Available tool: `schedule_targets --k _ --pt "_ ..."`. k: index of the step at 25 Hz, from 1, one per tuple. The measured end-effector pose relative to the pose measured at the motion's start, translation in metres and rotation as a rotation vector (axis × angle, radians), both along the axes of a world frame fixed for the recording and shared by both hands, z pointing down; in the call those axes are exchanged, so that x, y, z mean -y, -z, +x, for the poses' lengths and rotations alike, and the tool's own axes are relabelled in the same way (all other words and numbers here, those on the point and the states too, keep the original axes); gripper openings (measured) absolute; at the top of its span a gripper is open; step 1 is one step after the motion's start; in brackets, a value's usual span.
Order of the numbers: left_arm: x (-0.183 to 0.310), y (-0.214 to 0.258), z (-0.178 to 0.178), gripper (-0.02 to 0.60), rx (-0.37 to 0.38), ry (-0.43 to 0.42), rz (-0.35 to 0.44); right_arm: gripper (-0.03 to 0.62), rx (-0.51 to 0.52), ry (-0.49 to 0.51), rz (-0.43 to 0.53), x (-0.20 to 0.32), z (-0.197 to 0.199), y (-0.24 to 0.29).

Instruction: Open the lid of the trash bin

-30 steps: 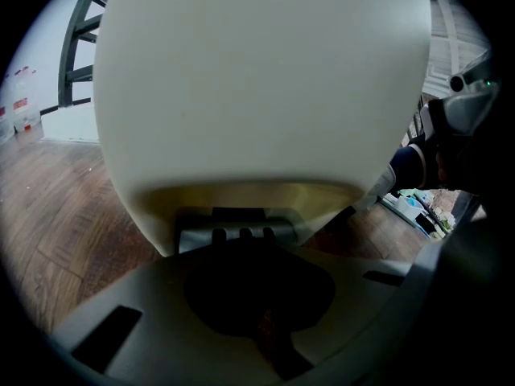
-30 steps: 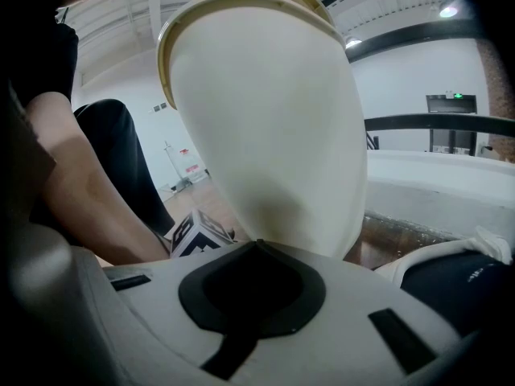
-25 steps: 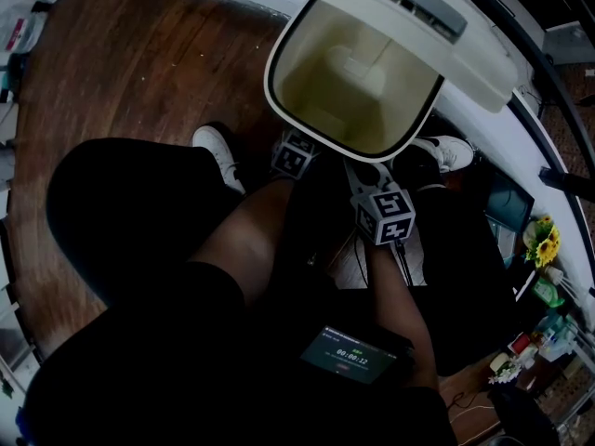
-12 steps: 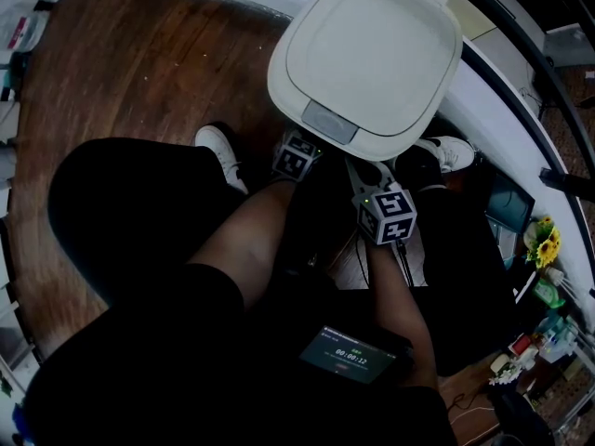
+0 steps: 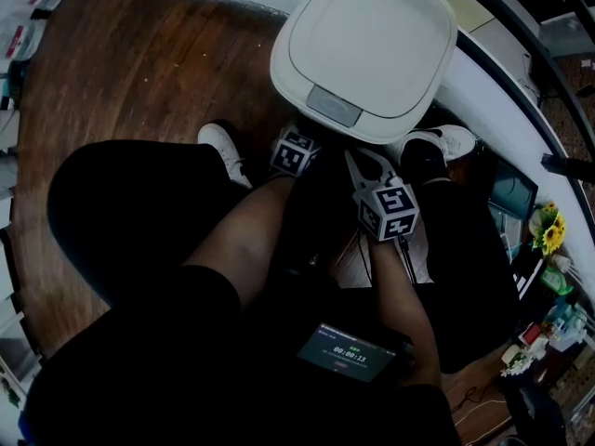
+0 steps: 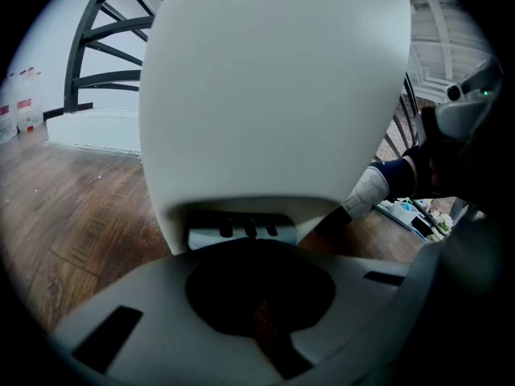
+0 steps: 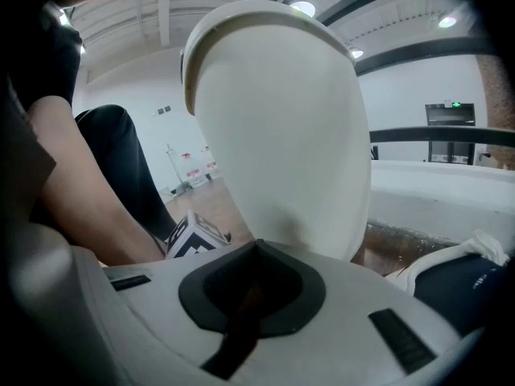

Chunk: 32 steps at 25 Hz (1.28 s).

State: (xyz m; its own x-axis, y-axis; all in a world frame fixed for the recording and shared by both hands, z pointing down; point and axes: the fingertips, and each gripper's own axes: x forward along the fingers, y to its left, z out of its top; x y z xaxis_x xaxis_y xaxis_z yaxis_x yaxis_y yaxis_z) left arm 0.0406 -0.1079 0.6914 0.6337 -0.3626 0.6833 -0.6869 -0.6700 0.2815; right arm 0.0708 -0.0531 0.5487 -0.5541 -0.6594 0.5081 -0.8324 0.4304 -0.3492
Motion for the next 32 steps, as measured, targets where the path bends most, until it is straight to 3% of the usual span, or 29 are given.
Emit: schedule_targets --k 7,12,20,25,32 --pt "-0.020 0.011 -0.018 0.013 -0.029 -0.031 0.007 0.017 -0.021 0.018 0.080 -0.014 -0.021 0.019" --pt "-0.045 0.045 -0.028 0.014 -0.102 -0.063 0.024 0.017 -0.036 0.012 0.141 -0.027 -0.042 0.044" --pt "-0.068 0.137 -0.036 0.017 -0.299 -0.129 0.165 0.015 -0.012 -0.052 0.268 -0.047 -0.058 0.091" --pt "-0.085 0.202 -0.045 0.018 -0.358 -0.168 0.249 0.015 -0.026 -0.029 0.361 -0.059 -0.060 0.132" --pt "-0.098 0.312 -0.050 0.018 -0.466 -0.226 0.445 0.015 -0.050 -0.017 0.507 -0.063 -0.058 0.187"
